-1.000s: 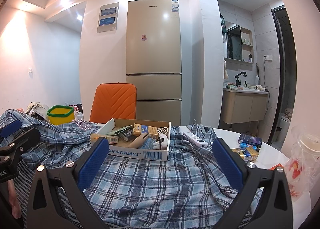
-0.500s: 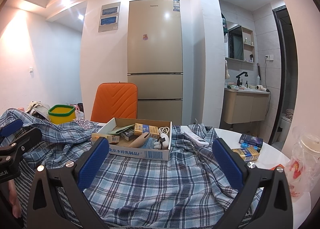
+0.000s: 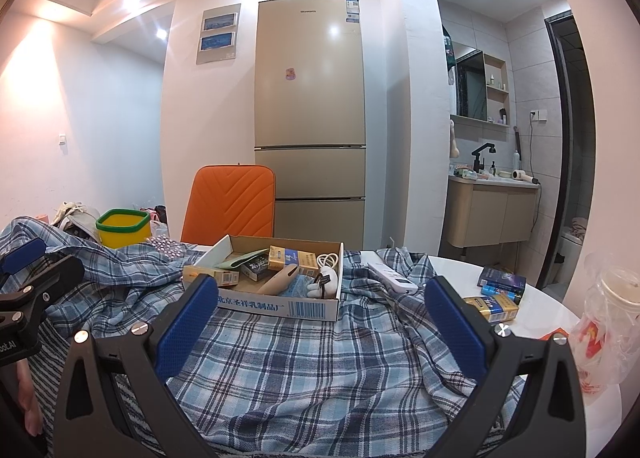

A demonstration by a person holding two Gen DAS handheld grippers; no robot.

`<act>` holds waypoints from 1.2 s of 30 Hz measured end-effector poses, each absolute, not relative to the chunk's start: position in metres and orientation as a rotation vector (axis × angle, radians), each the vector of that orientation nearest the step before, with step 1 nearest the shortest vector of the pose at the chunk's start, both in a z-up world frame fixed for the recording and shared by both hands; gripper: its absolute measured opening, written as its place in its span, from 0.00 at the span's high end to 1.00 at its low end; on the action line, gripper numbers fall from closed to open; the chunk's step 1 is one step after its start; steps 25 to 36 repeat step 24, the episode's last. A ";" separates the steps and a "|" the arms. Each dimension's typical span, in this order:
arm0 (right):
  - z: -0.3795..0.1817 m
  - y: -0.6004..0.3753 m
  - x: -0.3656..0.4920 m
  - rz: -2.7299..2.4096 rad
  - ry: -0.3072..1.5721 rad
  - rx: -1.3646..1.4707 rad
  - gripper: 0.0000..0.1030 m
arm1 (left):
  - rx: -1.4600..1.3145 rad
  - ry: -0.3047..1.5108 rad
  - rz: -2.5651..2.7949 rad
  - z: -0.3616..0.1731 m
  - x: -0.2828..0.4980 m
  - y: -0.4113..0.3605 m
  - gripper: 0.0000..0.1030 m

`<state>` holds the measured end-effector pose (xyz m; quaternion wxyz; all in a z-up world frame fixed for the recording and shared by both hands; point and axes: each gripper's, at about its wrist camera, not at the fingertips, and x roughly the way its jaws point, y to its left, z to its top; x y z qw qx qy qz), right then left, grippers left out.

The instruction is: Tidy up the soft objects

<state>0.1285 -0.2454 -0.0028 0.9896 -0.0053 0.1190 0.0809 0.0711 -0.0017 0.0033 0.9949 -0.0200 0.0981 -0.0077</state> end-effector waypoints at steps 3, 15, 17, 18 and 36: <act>-0.003 -0.245 0.129 0.162 0.240 -0.011 0.00 | -0.041 0.197 -0.016 0.003 0.071 -0.002 0.00; -0.002 -0.245 0.129 0.162 0.240 -0.011 0.00 | -0.036 0.196 -0.015 0.003 0.071 -0.003 0.00; -0.002 -0.245 0.129 0.163 0.239 -0.011 0.00 | -0.035 0.196 -0.014 0.003 0.071 -0.003 0.00; -0.002 -0.245 0.129 0.162 0.239 -0.012 0.00 | -0.035 0.195 -0.014 0.003 0.071 -0.002 0.00; -0.003 -0.246 0.129 0.162 0.239 -0.011 0.00 | -0.036 0.196 -0.015 0.003 0.071 -0.002 0.00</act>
